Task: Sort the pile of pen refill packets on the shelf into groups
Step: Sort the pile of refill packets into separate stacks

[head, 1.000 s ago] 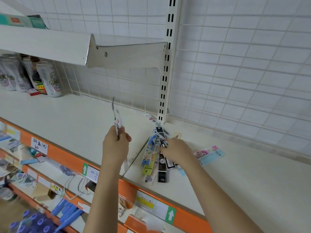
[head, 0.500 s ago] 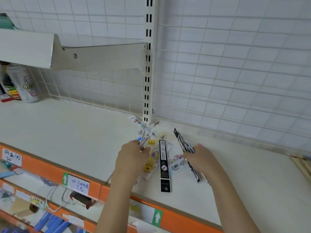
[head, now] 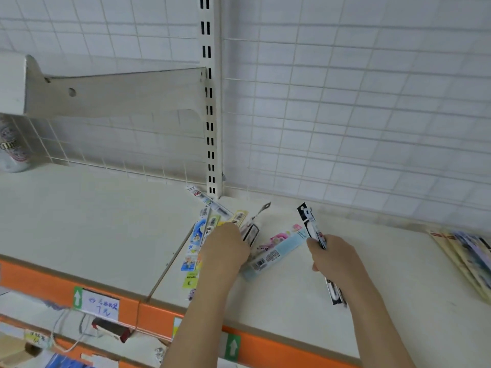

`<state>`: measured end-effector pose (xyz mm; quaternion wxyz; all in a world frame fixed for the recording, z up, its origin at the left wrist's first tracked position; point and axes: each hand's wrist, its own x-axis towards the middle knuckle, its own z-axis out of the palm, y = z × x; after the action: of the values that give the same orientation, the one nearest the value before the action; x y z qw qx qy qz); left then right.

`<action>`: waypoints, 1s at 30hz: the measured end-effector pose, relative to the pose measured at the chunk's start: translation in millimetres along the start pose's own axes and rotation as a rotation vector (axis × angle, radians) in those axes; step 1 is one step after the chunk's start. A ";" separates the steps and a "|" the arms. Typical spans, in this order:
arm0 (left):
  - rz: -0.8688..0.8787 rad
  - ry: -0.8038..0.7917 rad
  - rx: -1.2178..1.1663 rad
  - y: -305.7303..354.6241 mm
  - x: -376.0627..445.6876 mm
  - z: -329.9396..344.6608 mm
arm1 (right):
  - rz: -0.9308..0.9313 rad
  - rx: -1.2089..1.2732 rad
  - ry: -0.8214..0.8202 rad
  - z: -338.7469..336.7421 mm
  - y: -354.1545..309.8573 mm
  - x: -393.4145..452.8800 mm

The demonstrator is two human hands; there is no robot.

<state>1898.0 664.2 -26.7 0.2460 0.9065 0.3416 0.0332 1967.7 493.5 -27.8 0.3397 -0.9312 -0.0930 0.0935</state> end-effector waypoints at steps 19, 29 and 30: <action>0.059 0.348 -0.669 -27.8 -15.8 -47.6 | 0.023 0.105 -0.051 4.1 10.1 11.5; 0.105 0.307 -0.650 -41.6 -15.3 -41.7 | -0.041 -0.175 -0.028 18.9 -8.2 9.4; 0.100 0.296 -0.672 -41.7 -16.3 -41.9 | -0.043 -0.205 -0.023 21.3 -11.8 9.6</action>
<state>1850.9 698.5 -7.7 0.4760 0.7760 0.2988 0.2865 1970.6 517.8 -37.2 0.2434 -0.9578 -0.1257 0.0869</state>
